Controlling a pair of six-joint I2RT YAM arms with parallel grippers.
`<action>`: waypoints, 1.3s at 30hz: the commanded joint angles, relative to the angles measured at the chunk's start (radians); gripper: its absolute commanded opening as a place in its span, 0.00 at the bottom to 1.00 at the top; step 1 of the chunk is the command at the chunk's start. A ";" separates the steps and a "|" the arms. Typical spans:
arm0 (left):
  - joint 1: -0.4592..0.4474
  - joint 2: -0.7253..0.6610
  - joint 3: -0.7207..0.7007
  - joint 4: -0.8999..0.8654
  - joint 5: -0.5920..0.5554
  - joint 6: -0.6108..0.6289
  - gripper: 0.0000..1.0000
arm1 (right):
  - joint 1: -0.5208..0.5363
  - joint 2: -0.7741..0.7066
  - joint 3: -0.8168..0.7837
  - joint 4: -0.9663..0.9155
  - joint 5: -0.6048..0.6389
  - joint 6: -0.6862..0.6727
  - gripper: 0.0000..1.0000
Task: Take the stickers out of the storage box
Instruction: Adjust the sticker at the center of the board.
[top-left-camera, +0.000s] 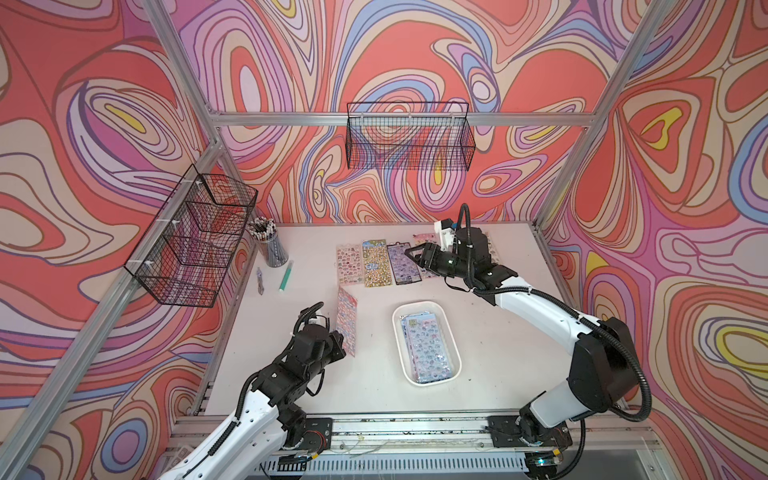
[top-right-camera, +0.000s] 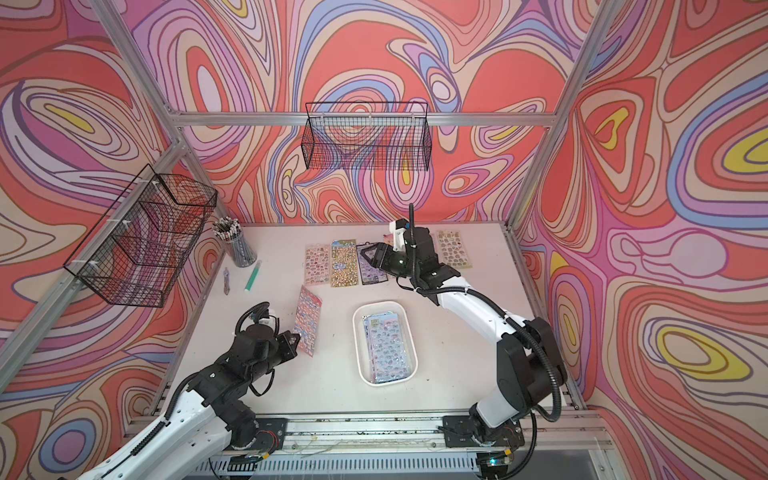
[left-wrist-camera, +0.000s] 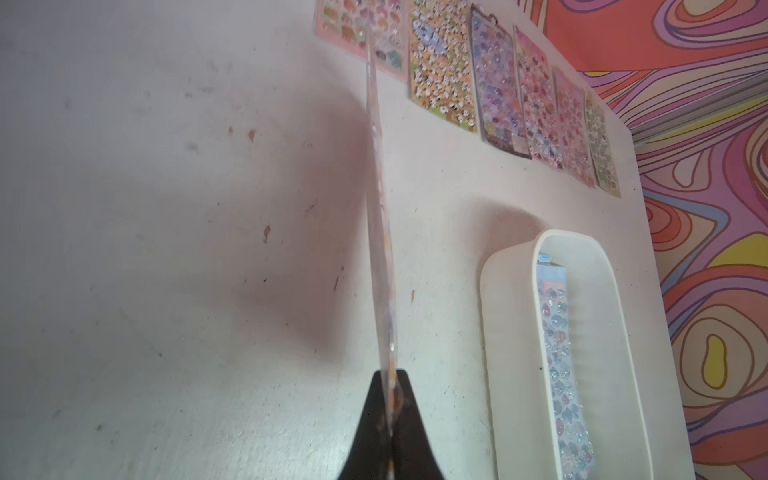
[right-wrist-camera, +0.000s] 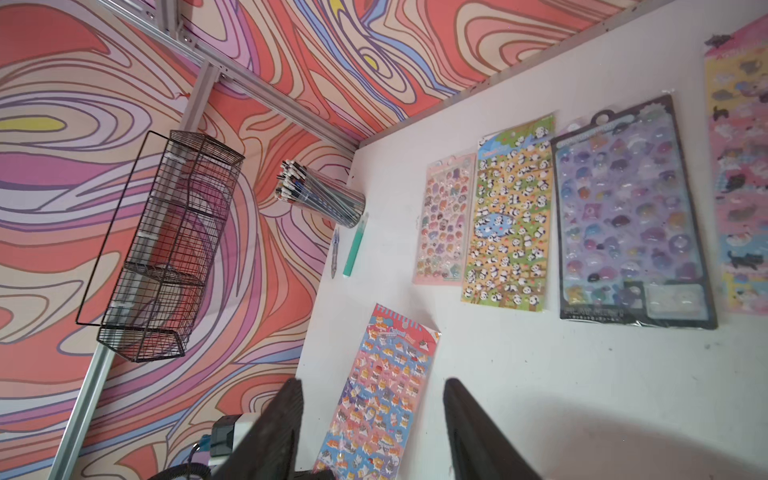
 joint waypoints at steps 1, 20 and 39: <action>0.006 -0.006 -0.053 0.111 0.036 -0.151 0.00 | -0.007 -0.013 -0.021 0.011 0.012 -0.022 0.57; 0.006 0.152 -0.182 0.304 -0.073 -0.365 0.00 | -0.009 -0.020 -0.048 0.018 0.020 -0.034 0.57; 0.079 0.458 -0.108 0.496 -0.007 -0.307 0.03 | -0.015 -0.040 -0.063 0.002 0.030 -0.052 0.57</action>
